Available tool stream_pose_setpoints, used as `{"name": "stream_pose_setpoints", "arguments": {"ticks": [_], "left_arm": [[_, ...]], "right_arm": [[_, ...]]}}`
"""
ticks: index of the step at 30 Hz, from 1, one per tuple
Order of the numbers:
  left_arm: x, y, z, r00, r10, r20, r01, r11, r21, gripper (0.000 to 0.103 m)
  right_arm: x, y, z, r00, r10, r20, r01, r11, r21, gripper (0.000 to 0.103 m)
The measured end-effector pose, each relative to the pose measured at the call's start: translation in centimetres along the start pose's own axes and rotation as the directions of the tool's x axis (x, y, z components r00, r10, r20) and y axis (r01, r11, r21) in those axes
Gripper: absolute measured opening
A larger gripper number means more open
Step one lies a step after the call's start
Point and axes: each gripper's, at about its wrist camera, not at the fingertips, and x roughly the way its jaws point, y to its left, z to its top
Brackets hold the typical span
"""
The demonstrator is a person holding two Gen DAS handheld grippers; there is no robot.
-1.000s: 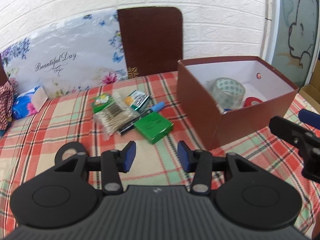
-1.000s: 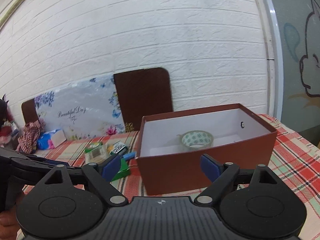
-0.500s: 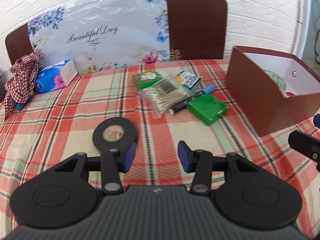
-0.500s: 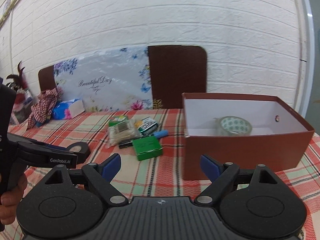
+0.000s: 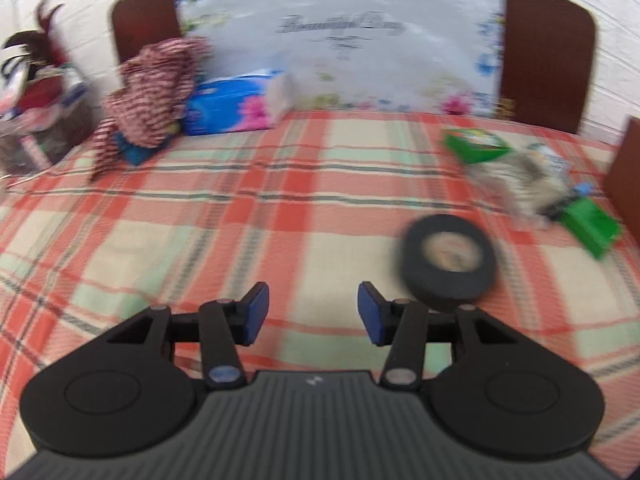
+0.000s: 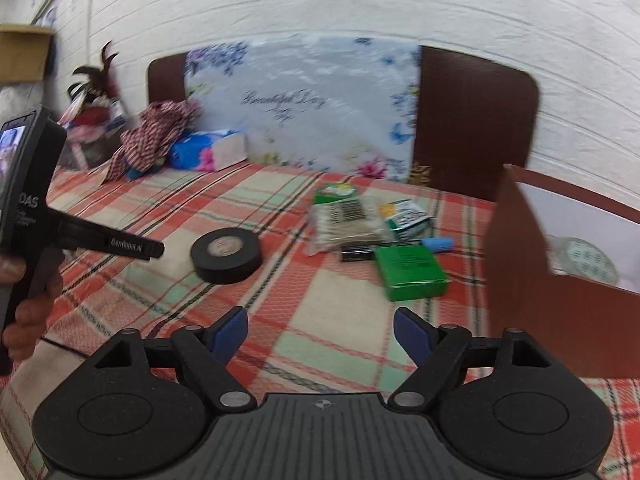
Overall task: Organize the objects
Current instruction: 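Move the left tool back toward the black tape roll, then grasp the black tape roll with the left tool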
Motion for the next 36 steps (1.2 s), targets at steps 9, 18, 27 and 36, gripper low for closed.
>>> {"name": "stream_pose_setpoints", "arguments": {"ticks": [9,18,27,36], "left_arm": [[2.4,5.9,-2.7,0.995,0.032,0.100,-0.017,0.989,-0.149,0.067],[2.6,5.8,-2.8,0.994,0.019,0.106,-0.003,0.989,-0.150,0.067],[2.5,5.1,-2.9,0.994,0.040,0.098,-0.029,0.993,-0.118,0.068],[-3.5,-7.8,-0.8,0.928,-0.373,0.017,0.372,0.927,0.038,0.064]], "right_arm": [[6.8,4.8,0.9,0.995,0.100,0.007,-0.099,0.988,-0.115,0.079],[13.2,7.2,3.7,0.990,0.124,-0.061,-0.132,0.980,-0.148,0.077],[3.3,1.0,-3.1,0.998,0.030,-0.061,-0.037,0.992,-0.123,0.076],[-6.7,-9.1,-9.1,0.958,-0.270,-0.097,0.279,0.955,0.099,0.080]]}}
